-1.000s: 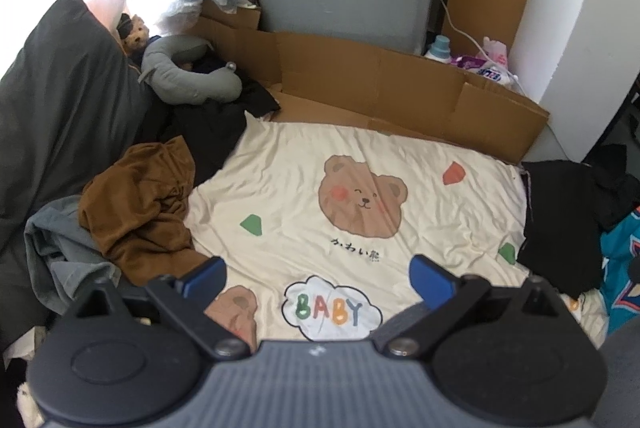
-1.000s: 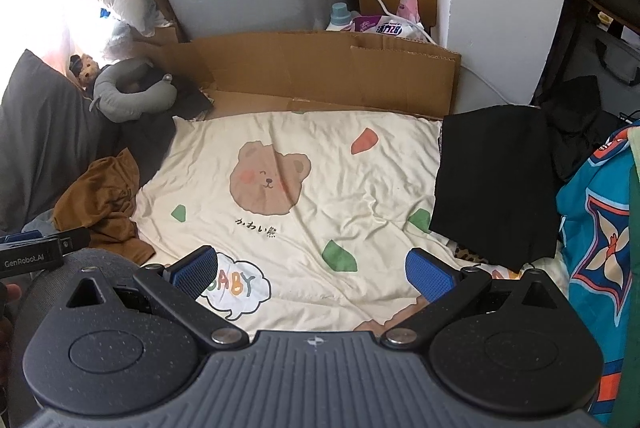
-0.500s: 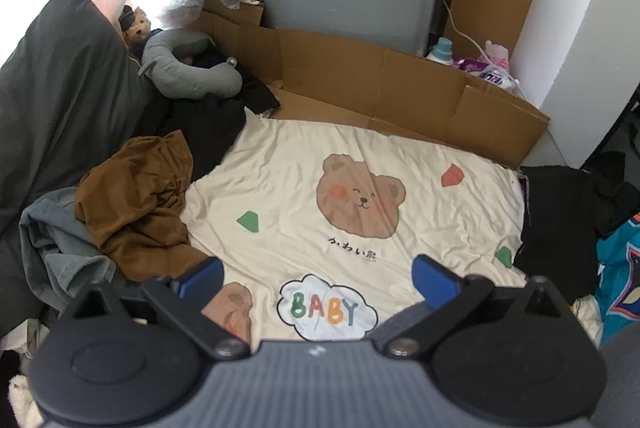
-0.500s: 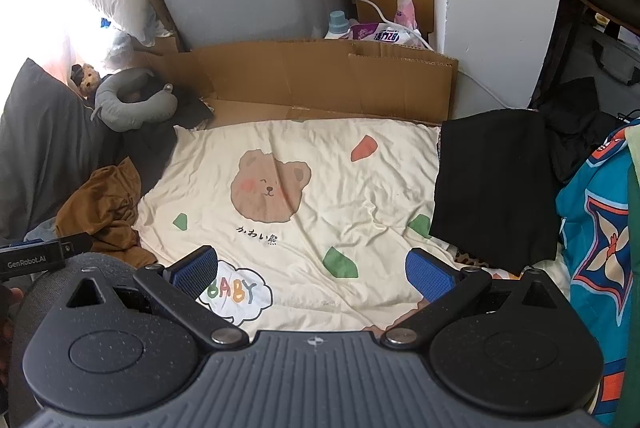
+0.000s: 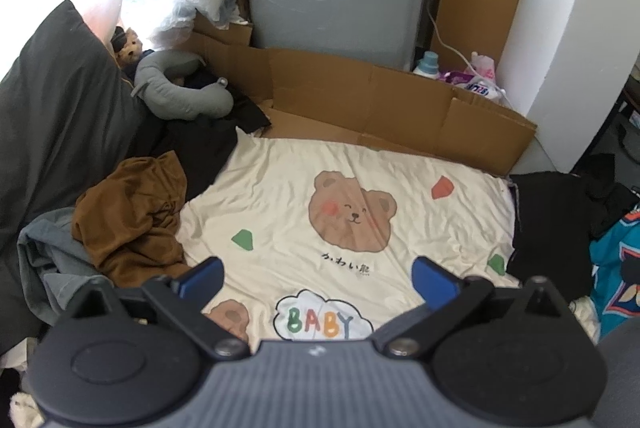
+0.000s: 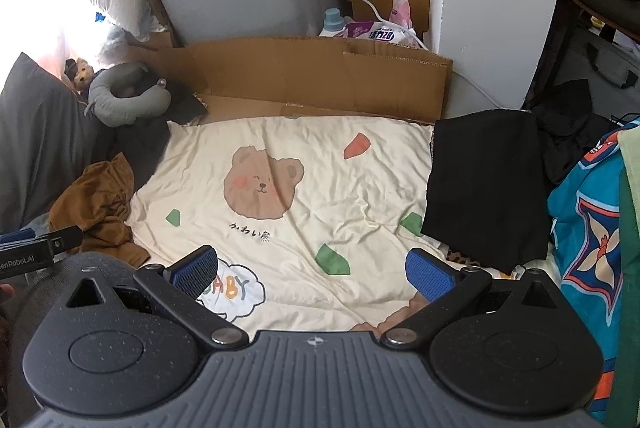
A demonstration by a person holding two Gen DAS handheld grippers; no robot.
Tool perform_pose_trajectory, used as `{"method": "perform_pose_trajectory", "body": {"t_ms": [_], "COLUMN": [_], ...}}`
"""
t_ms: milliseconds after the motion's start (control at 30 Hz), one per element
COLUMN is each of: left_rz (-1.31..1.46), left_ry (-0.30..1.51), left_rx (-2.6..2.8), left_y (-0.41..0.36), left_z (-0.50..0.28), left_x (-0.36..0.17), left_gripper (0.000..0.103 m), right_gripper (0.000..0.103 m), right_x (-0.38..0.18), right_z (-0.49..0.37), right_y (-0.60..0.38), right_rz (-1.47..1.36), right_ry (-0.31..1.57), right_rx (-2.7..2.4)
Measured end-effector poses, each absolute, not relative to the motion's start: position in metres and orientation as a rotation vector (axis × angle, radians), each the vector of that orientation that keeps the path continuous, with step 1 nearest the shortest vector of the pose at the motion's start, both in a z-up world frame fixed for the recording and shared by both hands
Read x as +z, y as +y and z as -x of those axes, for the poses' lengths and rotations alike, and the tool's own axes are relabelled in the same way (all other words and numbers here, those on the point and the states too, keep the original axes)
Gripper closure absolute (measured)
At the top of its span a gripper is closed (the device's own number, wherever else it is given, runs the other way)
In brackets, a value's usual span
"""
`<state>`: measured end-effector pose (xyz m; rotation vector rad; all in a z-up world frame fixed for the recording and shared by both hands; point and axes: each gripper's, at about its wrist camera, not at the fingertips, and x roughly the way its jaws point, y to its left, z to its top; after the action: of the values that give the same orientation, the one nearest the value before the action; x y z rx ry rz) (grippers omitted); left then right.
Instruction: Fold clothes
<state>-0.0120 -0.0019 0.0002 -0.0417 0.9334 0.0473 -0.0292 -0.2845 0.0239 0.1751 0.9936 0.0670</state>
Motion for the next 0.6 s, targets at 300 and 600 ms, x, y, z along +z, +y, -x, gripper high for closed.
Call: {"method": "perform_pose_trajectory", "body": {"t_ms": [300, 600], "left_rz": [0.075, 0.077], "left_ry": [0.913, 0.916], "left_rx": [-0.011, -0.010], "left_y": [0.014, 0.033], "left_z": [0.012, 0.004], "left_x": [0.008, 0.016], "left_gripper": [0.004, 0.004], "right_gripper": [0.000, 0.000], "right_x": [0.038, 0.046], "right_z": [0.027, 0.026], "right_y": [-0.283, -0.286], "right_rz": [-0.179, -0.205], "right_ry": [0.949, 0.927], "right_rx": [0.049, 0.028]}}
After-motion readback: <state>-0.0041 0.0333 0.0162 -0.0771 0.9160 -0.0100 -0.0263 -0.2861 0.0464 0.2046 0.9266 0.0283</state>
